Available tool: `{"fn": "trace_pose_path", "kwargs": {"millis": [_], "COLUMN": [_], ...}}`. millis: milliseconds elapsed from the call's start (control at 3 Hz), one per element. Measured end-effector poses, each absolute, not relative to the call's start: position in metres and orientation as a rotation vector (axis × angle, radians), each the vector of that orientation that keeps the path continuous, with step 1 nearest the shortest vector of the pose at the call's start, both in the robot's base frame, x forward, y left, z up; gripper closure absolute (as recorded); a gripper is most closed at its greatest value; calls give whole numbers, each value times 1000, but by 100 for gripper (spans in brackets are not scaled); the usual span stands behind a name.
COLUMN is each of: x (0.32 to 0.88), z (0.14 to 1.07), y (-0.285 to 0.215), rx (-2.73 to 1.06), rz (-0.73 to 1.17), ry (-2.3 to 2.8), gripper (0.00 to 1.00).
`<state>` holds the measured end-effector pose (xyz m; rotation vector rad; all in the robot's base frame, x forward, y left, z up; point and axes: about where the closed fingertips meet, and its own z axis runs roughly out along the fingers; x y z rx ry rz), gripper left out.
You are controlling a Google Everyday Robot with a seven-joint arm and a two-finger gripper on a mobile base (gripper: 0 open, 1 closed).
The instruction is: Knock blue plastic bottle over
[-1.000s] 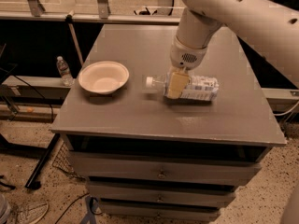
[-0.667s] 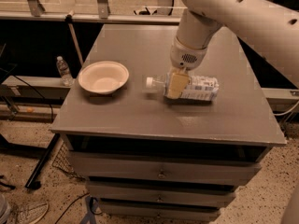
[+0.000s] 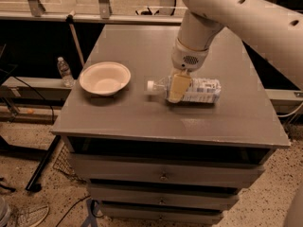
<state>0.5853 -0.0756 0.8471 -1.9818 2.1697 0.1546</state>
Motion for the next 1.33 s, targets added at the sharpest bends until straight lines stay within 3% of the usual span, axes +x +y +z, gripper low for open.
{"fn": "trace_pose_path", "kwargs": {"millis": [333, 1333], "x": [586, 573], "z": [846, 889], "y": [-75, -191], "rx": [-1982, -1716], "rz": [155, 31], "ry": [2168, 2248], "gripper": [0, 0]}}
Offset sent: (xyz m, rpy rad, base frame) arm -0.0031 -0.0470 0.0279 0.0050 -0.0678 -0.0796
